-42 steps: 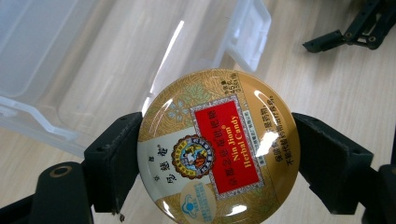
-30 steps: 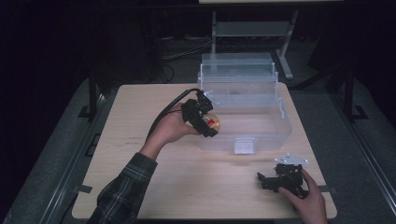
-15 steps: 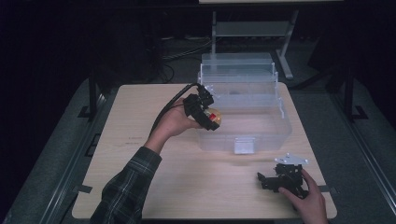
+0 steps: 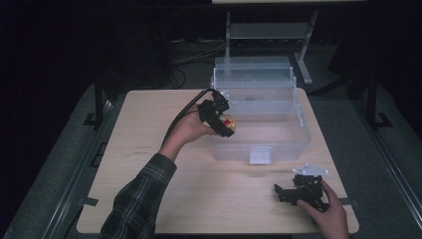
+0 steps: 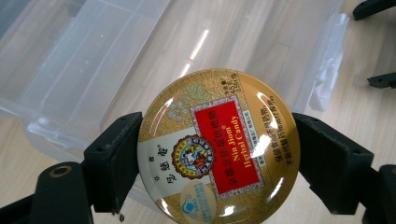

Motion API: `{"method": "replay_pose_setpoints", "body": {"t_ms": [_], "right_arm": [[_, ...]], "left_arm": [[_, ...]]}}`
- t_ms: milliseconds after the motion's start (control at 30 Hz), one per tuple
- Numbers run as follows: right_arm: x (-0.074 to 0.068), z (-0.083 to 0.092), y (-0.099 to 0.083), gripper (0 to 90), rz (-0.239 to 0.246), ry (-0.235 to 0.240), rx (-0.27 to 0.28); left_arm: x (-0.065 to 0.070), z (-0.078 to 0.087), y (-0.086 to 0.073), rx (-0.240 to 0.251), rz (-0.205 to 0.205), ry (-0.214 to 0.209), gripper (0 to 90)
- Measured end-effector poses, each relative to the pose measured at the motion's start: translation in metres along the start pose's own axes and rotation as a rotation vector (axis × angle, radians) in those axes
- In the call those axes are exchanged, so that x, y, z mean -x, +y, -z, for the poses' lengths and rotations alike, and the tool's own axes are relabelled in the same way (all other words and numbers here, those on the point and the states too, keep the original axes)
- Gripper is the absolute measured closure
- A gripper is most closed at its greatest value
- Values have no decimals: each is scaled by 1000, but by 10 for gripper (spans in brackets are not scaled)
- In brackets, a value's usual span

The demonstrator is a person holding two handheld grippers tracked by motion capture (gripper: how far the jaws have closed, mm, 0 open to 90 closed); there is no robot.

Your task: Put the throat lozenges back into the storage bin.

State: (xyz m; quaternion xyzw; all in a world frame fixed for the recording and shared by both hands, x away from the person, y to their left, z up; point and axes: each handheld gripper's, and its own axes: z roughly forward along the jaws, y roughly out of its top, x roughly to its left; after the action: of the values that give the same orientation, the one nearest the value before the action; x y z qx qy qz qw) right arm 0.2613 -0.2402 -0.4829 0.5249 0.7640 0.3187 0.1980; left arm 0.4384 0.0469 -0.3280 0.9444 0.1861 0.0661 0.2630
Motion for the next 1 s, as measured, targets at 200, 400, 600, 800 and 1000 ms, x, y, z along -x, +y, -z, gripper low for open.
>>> {"method": "replay_pose_setpoints", "body": {"t_ms": [200, 400, 600, 800, 1000], "right_arm": [[0, 0, 0, 0, 2, -1, 0], [0, 0, 0, 0, 0, -1, -1], [0, 0, 0, 0, 0, -1, -1], [0, 0, 0, 0, -1, -1, -1], [0, 0, 0, 0, 0, -1, -2]], "left_arm": [[-4, -7, -1, -28, 2, -1, 194], [-4, -11, -1, -33, 6, -19, 192], [-4, -14, -1, -21, 11, -20, 178], [-5, -13, -1, -16, 15, -19, 178], [-3, -6, -1, 5, 16, -16, 178]]}}
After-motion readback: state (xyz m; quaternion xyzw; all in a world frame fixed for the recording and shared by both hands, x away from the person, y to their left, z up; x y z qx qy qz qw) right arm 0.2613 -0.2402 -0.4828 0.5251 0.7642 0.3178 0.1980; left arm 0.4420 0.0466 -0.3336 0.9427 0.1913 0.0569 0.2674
